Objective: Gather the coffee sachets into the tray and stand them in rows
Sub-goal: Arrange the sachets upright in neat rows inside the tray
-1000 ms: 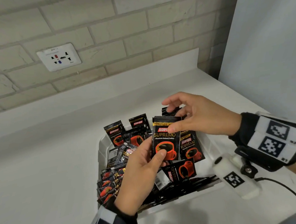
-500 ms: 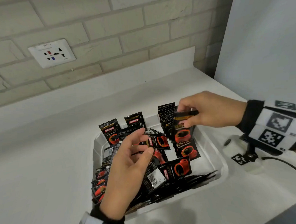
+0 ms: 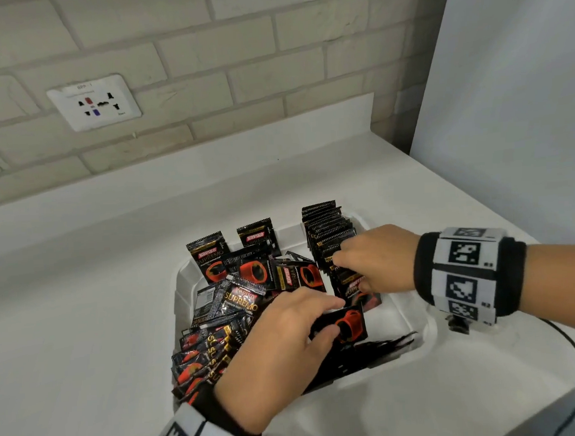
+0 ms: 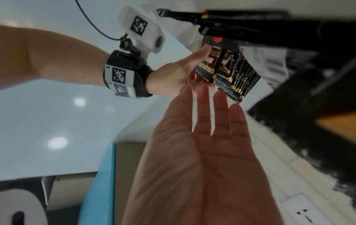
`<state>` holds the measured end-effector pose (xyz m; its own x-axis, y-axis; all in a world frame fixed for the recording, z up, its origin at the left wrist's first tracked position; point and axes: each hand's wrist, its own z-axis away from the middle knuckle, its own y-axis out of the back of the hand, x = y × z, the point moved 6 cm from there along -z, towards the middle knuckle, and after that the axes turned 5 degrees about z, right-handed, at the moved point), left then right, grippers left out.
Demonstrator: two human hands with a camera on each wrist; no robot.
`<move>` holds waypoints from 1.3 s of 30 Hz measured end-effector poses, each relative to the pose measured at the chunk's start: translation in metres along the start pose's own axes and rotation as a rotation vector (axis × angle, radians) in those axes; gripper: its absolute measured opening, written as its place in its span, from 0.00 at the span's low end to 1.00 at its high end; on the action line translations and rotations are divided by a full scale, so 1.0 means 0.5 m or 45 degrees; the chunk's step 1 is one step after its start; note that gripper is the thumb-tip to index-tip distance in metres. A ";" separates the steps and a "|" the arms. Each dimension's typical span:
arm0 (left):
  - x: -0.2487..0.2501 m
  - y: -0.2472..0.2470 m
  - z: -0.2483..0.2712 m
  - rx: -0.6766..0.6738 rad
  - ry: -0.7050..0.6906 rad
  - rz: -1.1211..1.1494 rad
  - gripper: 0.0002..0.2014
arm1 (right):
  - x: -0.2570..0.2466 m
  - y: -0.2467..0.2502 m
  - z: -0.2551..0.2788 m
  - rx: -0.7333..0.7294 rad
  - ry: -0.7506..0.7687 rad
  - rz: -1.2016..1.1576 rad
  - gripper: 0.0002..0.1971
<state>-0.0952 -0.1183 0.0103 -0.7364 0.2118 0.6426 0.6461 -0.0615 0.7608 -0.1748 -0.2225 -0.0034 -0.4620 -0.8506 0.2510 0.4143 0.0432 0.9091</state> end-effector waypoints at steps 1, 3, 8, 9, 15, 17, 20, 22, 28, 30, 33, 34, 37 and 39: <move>0.002 -0.001 -0.004 -0.050 -0.013 -0.060 0.18 | 0.000 0.003 -0.002 0.024 -0.006 0.042 0.14; 0.009 -0.001 -0.012 -0.147 -0.028 -0.155 0.19 | 0.004 0.007 -0.006 0.068 -0.027 0.067 0.13; 0.034 -0.026 -0.036 -0.406 -0.065 -0.286 0.19 | 0.010 0.010 -0.012 0.085 -0.100 0.040 0.15; 0.033 -0.033 -0.042 -0.452 -0.050 -0.314 0.20 | 0.010 0.010 -0.012 0.087 -0.108 0.030 0.16; 0.000 -0.079 -0.060 -0.644 0.137 -0.334 0.26 | 0.018 0.005 0.003 0.080 -0.129 -0.036 0.21; -0.009 -0.096 -0.059 -0.713 0.175 -0.356 0.27 | 0.023 0.001 0.011 0.078 -0.141 -0.083 0.21; -0.010 -0.109 -0.060 -0.749 0.184 -0.398 0.27 | 0.034 0.005 0.020 0.112 -0.172 -0.192 0.21; -0.009 -0.112 -0.063 -0.740 0.183 -0.451 0.28 | 0.047 0.015 0.028 0.152 -0.213 -0.301 0.21; -0.015 -0.121 -0.062 -0.748 0.194 -0.512 0.38 | 0.064 0.016 0.059 0.136 -0.074 -0.549 0.12; -0.016 -0.121 -0.062 -0.733 0.176 -0.527 0.42 | 0.022 -0.011 0.070 -0.159 0.114 -0.491 0.15; -0.014 -0.117 -0.064 -0.663 0.155 -0.494 0.30 | -0.027 -0.054 0.070 -0.442 0.279 -0.190 0.16; -0.012 -0.113 -0.064 -0.653 0.151 -0.475 0.29 | -0.036 -0.063 0.064 -0.479 0.295 -0.116 0.16; -0.019 -0.098 -0.065 -0.616 0.193 -0.331 0.24 | -0.053 -0.076 0.044 -0.484 0.307 -0.067 0.13; -0.024 -0.076 -0.074 -0.485 0.195 -0.189 0.20 | -0.050 -0.077 0.032 -0.490 0.260 -0.142 0.12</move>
<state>-0.1185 -0.1547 -0.0228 -0.8556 0.1001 0.5079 0.4319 -0.4031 0.8069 -0.1919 -0.1945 -0.0395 -0.3722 -0.9267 0.0522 0.6502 -0.2202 0.7271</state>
